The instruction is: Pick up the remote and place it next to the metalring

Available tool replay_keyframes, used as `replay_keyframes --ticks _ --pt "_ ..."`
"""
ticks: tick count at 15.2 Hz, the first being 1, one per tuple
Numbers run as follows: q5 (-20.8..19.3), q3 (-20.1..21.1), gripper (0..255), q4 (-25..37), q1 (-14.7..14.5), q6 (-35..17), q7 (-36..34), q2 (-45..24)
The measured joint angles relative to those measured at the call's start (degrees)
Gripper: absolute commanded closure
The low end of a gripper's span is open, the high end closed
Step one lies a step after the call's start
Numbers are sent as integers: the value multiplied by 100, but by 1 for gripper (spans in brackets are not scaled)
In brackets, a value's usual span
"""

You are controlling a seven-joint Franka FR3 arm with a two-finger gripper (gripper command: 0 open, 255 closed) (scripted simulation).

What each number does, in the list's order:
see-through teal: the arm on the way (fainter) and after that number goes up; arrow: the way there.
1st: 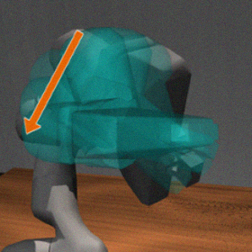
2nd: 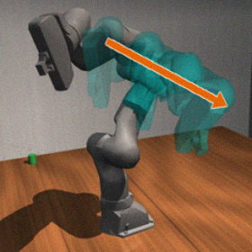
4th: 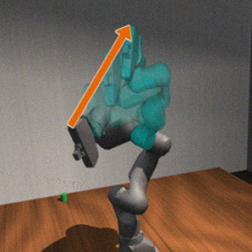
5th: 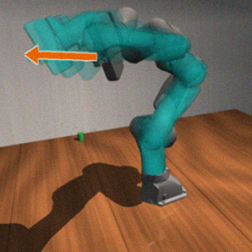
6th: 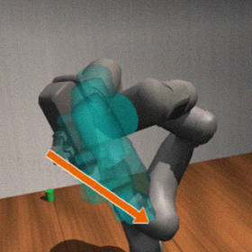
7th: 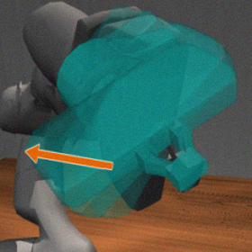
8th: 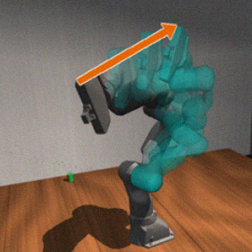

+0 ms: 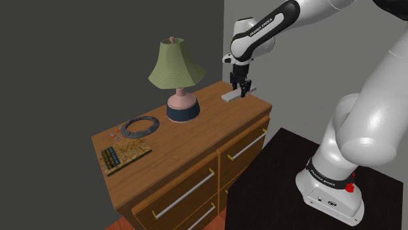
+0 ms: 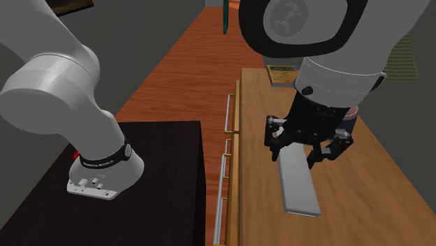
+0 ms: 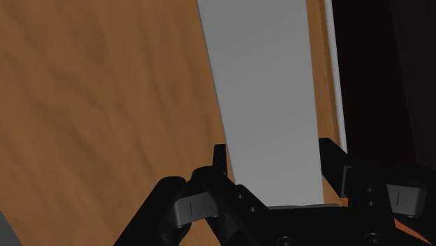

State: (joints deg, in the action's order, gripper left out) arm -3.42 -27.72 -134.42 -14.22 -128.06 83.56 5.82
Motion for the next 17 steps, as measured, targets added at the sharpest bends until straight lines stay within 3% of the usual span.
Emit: replay_keyframes --ticks 7,17 --pt "-23 610 255 -306 -443 -49 -1074 249" --pt "267 1472 255 39 -1180 -42 -2489 -68"
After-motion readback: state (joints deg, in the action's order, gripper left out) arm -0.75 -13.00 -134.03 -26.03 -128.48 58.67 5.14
